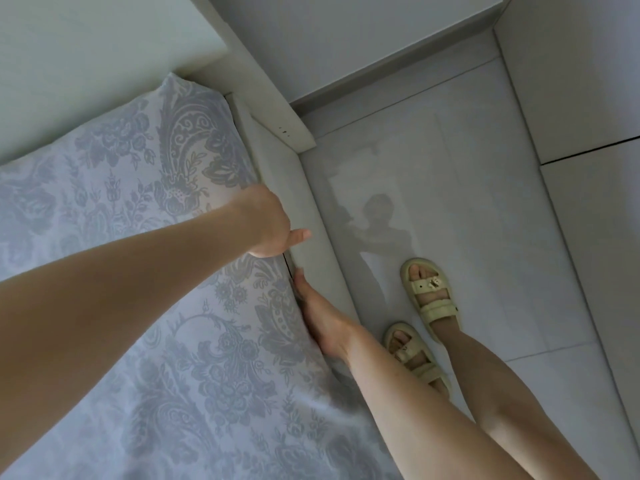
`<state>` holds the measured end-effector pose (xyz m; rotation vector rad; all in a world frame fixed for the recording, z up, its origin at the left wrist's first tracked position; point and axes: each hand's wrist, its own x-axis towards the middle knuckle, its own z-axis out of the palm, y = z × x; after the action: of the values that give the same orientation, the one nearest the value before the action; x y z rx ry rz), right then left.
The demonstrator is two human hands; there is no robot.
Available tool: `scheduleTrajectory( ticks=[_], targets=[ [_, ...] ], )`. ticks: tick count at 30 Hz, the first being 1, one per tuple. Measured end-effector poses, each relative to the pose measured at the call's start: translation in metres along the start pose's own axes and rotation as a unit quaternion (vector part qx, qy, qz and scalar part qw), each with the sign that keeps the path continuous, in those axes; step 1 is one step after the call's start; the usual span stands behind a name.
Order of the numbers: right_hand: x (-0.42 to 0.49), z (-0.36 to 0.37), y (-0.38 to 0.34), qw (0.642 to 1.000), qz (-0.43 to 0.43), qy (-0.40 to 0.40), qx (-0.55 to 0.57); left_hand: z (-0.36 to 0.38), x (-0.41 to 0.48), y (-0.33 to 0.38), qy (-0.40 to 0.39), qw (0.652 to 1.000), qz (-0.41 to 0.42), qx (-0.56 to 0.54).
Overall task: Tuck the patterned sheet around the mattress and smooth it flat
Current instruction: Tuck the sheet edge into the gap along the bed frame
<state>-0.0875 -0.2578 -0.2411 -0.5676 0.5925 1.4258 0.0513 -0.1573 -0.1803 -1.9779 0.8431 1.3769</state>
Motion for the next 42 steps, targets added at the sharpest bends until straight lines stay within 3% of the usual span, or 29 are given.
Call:
scheduleTrajectory(
  ticks=[4,8,11,13,16,20,25,29,34,36,38,42],
  targets=[
    [-0.004,-0.007,0.004,0.999,-0.001,0.006,0.052,-0.002,-0.005,-0.002,0.022,1.0,0.001,0.011],
    [-0.035,-0.016,0.027,0.981,-0.068,0.171,0.063,0.002,-0.013,-0.003,0.077,0.997,0.004,0.01],
    [-0.061,-0.029,0.054,0.947,-0.184,0.261,0.033,0.004,-0.019,0.008,0.191,0.981,0.002,0.024],
    [-0.073,-0.034,0.069,0.942,-0.22,0.25,0.035,0.009,-0.022,0.029,0.231,0.972,0.04,0.002],
    [-0.077,-0.034,0.084,0.948,-0.239,0.209,0.015,0.024,-0.024,0.066,0.157,0.985,0.068,-0.032],
    [-0.068,-0.025,0.101,0.955,-0.258,0.143,-0.021,0.032,-0.014,0.084,0.11,0.993,0.027,0.008],
    [-0.055,-0.021,0.094,0.979,-0.195,0.047,0.039,0.029,-0.018,0.083,0.119,0.991,0.052,0.045],
    [-0.024,-0.008,0.055,0.99,-0.133,-0.035,-0.003,0.037,-0.023,0.071,0.167,0.983,0.05,0.056],
    [-0.009,-0.012,0.045,0.993,-0.111,-0.019,0.015,0.031,-0.035,0.061,0.242,0.96,0.054,-0.13],
    [-0.011,-0.017,0.048,0.993,-0.109,-0.036,0.007,0.032,-0.043,0.066,0.239,0.958,0.065,-0.142],
    [-0.014,-0.023,0.054,0.995,-0.093,-0.045,0.008,0.036,-0.039,0.075,0.187,0.974,0.069,-0.11],
    [-0.04,-0.029,0.073,0.982,-0.116,0.144,0.028,0.022,-0.02,0.092,0.084,0.995,0.036,-0.033]
  ],
)
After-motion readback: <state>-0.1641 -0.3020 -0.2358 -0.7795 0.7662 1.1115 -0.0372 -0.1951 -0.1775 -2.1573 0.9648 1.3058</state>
